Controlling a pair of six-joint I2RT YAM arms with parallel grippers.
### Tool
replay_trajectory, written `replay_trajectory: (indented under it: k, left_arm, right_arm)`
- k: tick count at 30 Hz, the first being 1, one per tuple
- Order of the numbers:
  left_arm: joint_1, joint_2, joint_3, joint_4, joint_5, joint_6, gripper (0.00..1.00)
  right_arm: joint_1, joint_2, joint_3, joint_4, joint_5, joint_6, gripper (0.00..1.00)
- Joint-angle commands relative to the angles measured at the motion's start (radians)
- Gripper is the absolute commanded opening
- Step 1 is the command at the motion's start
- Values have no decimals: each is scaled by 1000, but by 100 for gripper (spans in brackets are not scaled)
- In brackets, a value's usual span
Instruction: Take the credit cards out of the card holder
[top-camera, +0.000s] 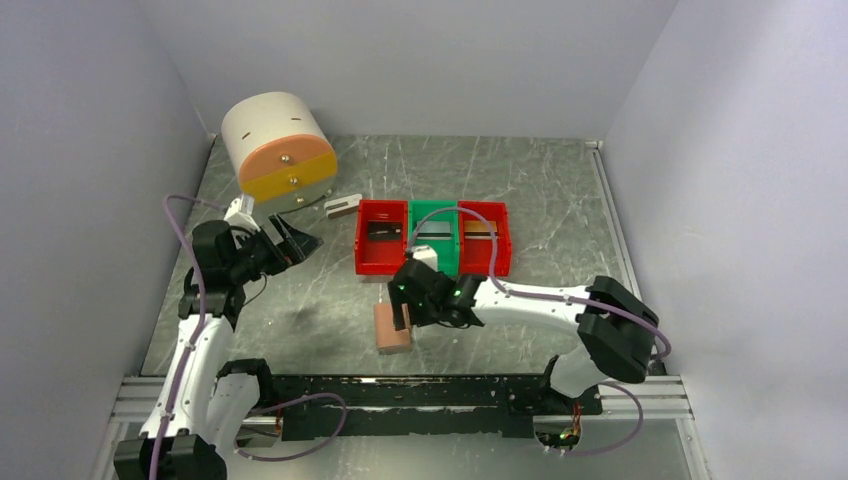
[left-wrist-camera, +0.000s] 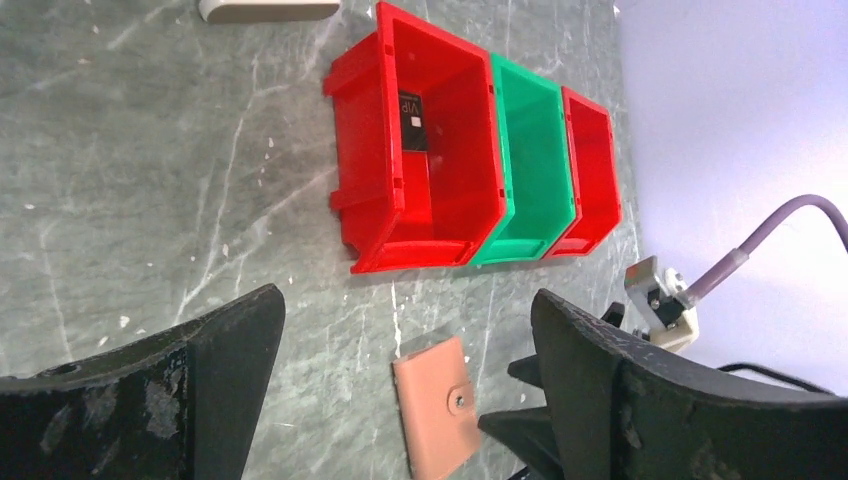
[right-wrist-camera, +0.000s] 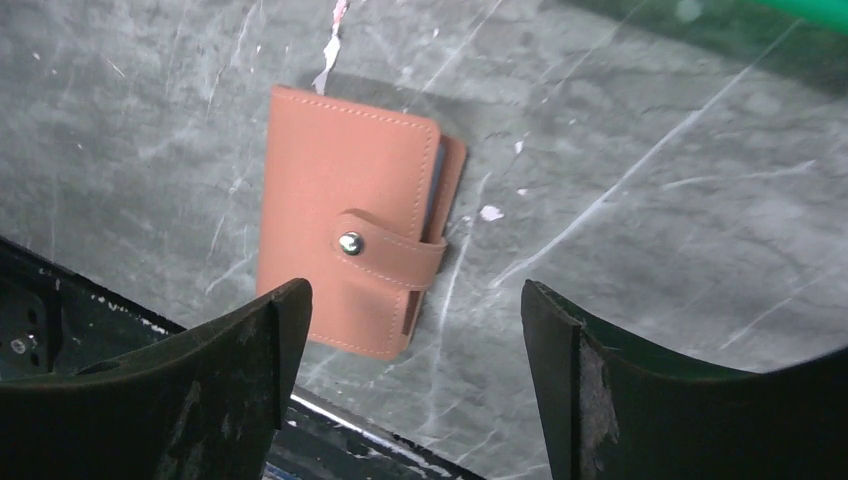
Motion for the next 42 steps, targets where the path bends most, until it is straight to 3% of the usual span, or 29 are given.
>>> replay_trajectory:
  k: [1, 6, 13, 18, 23, 30, 32, 36, 42]
  left_arm:
    - [-3, 13, -94, 197, 71, -114, 95]
    - [-5, 129, -49, 88, 192, -13, 86]
    - [-8, 101, -25, -11, 156, 76, 86]
    - [-48, 84, -53, 19, 151, 4, 84]
    - [-190, 81, -91, 36, 47, -63, 82]
    - [-320, 124, -92, 25, -82, -107, 74]
    - [-338, 152, -89, 23, -83, -103, 71]
    - [-395, 179, -87, 35, -97, -111, 69]
    - [-483, 213, -105, 85, -94, -145, 69]
  right_arm:
    - [70, 72, 80, -66, 120, 90, 79]
    - [114, 161, 178, -157, 203, 131, 72]
    - [138, 232, 231, -219, 258, 174, 65]
    - [139, 245, 213, -220, 254, 192, 61]
    - [138, 281, 241, -220, 258, 170, 57]
    - [118, 253, 197, -156, 217, 177, 44]
    - [106, 237, 176, -134, 197, 186, 40]
    - [70, 199, 112, -55, 133, 183, 22]
    - [17, 155, 39, 64, 27, 168, 11]
